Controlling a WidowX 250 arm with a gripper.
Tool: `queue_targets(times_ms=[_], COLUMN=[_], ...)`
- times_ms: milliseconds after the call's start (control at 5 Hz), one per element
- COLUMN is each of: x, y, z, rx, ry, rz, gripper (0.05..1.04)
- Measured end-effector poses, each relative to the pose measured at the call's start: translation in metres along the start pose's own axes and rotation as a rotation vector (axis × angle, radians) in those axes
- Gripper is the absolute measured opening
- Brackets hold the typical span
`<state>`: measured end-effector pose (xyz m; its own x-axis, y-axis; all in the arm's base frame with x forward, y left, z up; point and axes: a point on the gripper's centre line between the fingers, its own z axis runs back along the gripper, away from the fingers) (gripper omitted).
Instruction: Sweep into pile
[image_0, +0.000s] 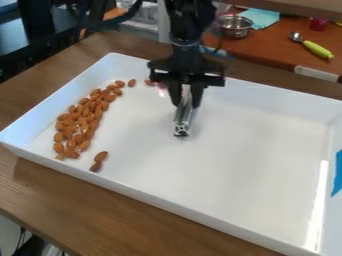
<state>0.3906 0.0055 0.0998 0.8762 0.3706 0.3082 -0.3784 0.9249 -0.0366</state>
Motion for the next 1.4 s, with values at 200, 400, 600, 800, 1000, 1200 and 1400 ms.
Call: queue_targets(times_ms=[200, 400, 600, 800, 1000, 1200, 1400], x=[0.006, 0.011, 0.017, 0.022, 0.027, 0.026, 0.009], y=[0.013, 0.031, 0.060, 0.079, 0.097, 0.103, 0.107], z=[-0.001, -0.002, -0.004, -0.005, -0.005, -0.006, -0.003], rx=[0.003, 0.012, 0.033, 0.046, 0.072, 0.082, 0.099], ry=[-0.006, -0.018, -0.029, -0.037, -0.063, -0.066, -0.045], rz=[0.020, 0.044, 0.085, 0.118, 0.180, 0.307, 0.519], gripper=[0.331, 0.331, 0.331, 0.331, 0.331, 0.331, 0.331])
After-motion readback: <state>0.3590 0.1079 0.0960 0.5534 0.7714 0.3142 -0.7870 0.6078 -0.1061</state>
